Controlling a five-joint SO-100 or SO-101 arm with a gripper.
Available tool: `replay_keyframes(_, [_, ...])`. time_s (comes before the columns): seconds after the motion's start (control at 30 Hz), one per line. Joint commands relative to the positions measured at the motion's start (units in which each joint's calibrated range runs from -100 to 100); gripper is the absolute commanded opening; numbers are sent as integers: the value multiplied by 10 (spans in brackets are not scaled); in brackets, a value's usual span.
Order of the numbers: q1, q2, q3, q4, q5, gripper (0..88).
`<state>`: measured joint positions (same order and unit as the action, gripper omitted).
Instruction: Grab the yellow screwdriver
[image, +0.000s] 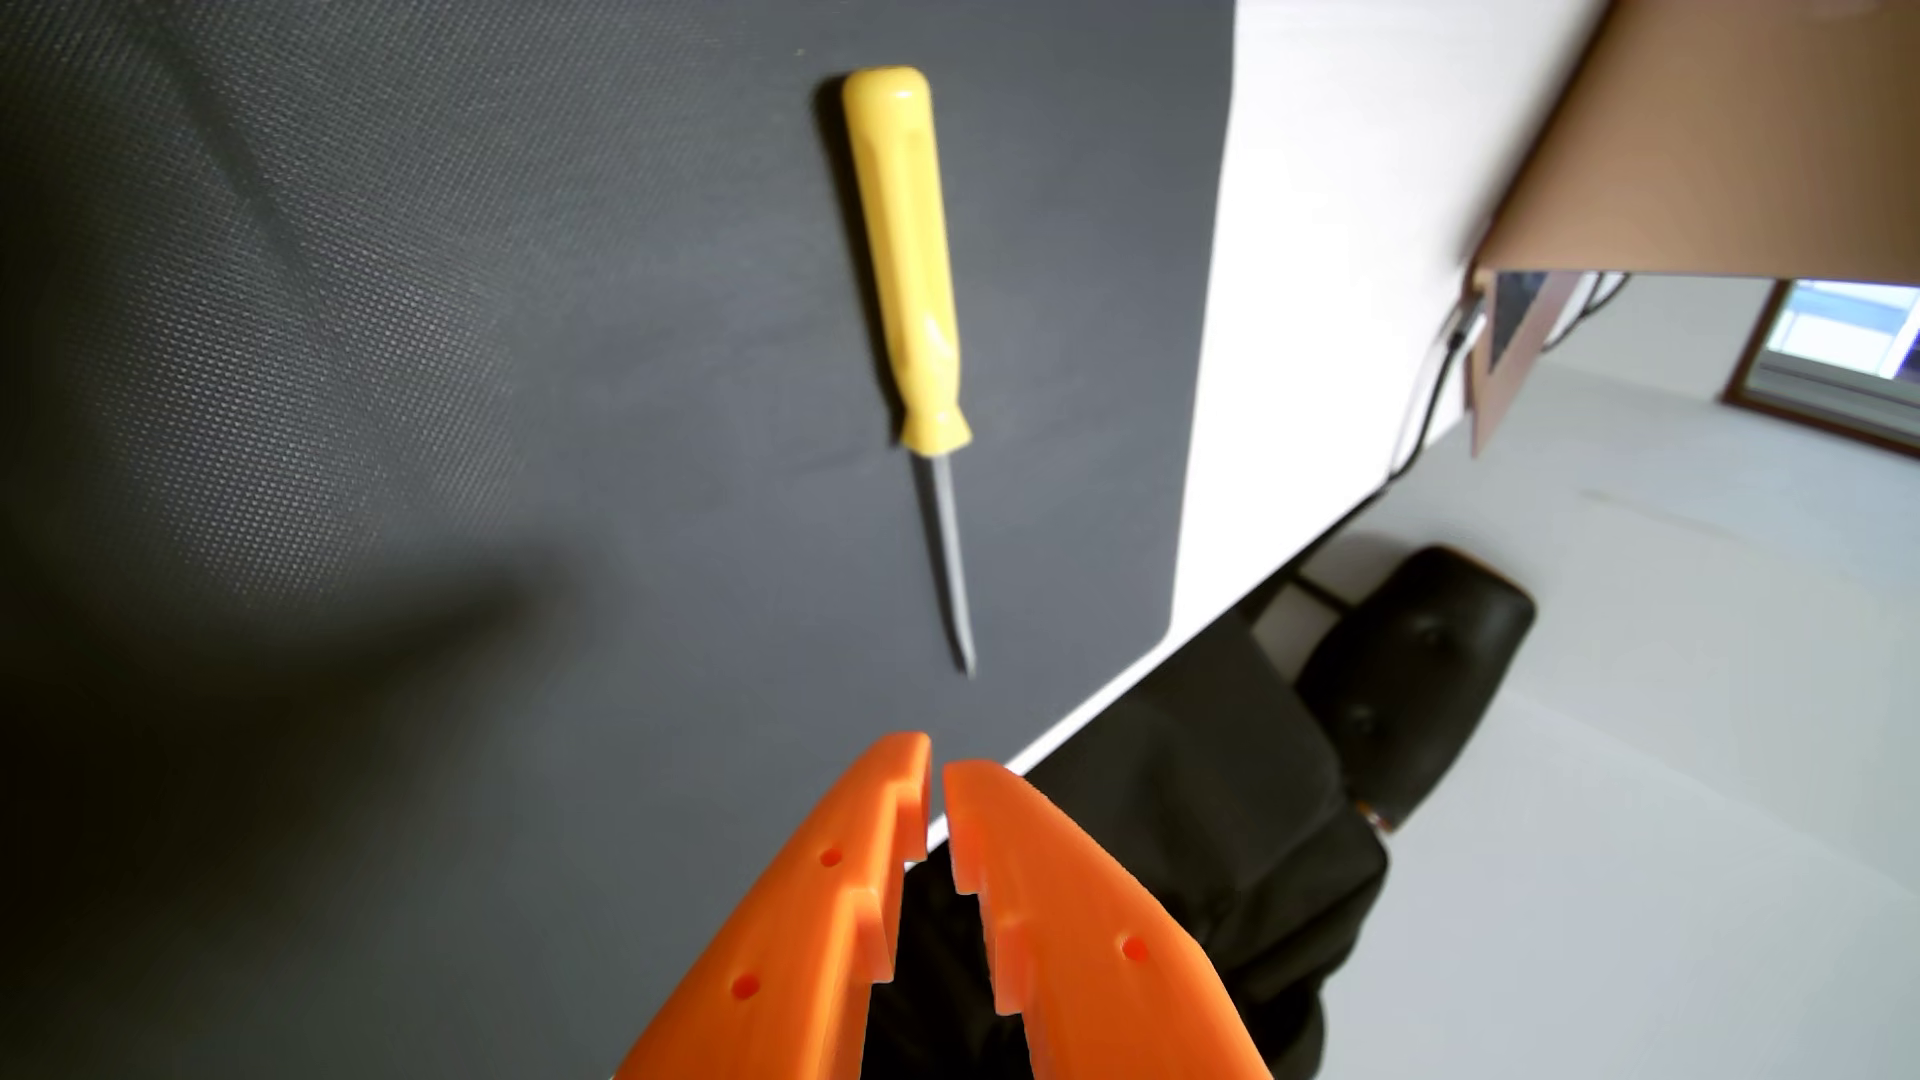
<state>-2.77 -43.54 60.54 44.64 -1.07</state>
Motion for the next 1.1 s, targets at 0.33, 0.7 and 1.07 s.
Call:
replay_keyframes(0.33, [-11,193,-141,-40,17,9])
replay_keyframes(0.7, [-31,350,-298,78,51,9])
replay_keyframes(1.07, [-28,423,-430,181,73,9])
